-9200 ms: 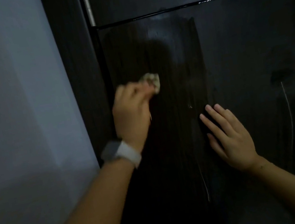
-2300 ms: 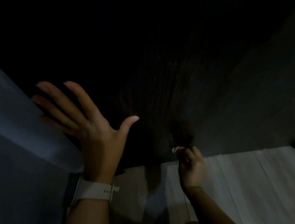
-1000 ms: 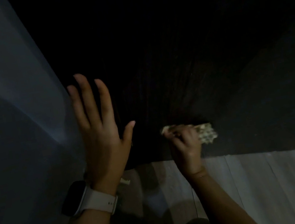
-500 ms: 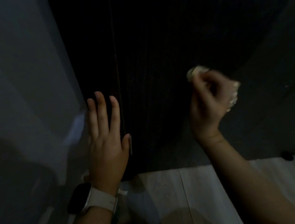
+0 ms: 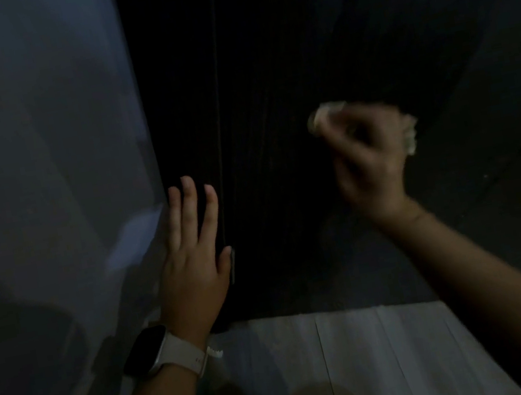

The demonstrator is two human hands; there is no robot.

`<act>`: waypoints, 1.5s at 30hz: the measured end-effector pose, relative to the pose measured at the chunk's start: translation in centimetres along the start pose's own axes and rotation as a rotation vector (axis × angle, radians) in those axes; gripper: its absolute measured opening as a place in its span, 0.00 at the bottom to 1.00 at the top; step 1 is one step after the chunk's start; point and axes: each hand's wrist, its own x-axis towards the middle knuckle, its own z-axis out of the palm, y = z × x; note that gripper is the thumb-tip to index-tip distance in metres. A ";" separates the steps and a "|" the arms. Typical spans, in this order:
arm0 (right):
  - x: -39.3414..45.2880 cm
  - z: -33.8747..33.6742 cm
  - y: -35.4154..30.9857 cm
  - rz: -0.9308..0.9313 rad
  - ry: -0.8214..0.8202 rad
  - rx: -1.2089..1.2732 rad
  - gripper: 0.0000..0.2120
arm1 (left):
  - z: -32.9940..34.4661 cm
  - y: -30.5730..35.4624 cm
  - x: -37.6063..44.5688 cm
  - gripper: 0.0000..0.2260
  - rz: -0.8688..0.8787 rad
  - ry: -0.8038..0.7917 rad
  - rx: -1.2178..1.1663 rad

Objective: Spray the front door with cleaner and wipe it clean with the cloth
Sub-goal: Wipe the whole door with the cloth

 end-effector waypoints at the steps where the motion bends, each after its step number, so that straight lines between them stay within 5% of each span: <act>1: 1.9 -0.4 0.4 0.048 0.085 -0.014 0.12 | 0.1 0.1 -0.1 0.43 -0.003 0.007 0.001; 3: 3.4 0.2 -0.5 0.145 0.192 0.016 0.13 | 0.3 0.0 -0.1 0.44 -0.012 0.019 -0.005; 5: 1.0 2.2 -2.7 0.148 0.122 0.084 0.13 | 0.5 -0.2 -0.2 0.44 -0.007 0.023 -0.022; 8: -6.8 5.4 -6.0 -0.042 -0.359 0.174 0.13 | 0.5 -0.6 -0.1 0.43 0.019 0.041 -0.035; 11: -10.6 4.9 -6.0 0.021 -0.767 0.276 0.10 | 0.5 -0.7 0.0 0.43 0.011 0.033 -0.030; 14: -6.7 2.3 -3.3 0.044 -0.681 0.214 0.12 | 0.2 -0.5 -0.1 0.44 0.003 0.015 -0.062; 17: 1.2 0.0 -0.2 -0.080 -0.213 0.058 0.14 | 0.2 -0.2 0.1 0.46 -0.011 0.012 -0.050; 21: 7.4 -0.4 -1.0 0.161 0.179 0.031 0.13 | -0.2 0.1 0.0 0.47 -0.022 -0.013 -0.050; 23: 5.2 1.8 -2.9 0.088 0.068 0.032 0.14 | -0.4 0.0 0.0 0.47 -0.003 -0.021 -0.061; 27: -2.6 4.5 -5.6 -0.227 -0.444 0.118 0.16 | -0.5 -0.1 0.1 0.47 -0.003 -0.032 -0.034; 29: -3.3 3.5 -4.8 -0.250 -0.537 0.148 0.17 | -0.9 1.0 0.4 0.44 -0.035 -0.005 0.003; 32: 0.4 0.4 -2.2 -0.209 -0.424 0.120 0.17 | -3.5 3.5 1.9 0.39 0.078 0.126 0.040; 40: 16.9 -6.2 2.8 0.333 0.367 -0.007 0.12 | -13.1 7.3 11.9 0.32 0.156 0.428 -0.014; 42: 16.9 -4.0 1.0 0.259 0.332 0.005 0.13 | -14.7 7.1 14.5 0.30 0.197 0.455 -0.019; 45: 12.0 -0.3 -2.1 -0.093 -0.070 0.092 0.17 | -15.5 6.3 16.9 0.29 0.225 0.455 0.001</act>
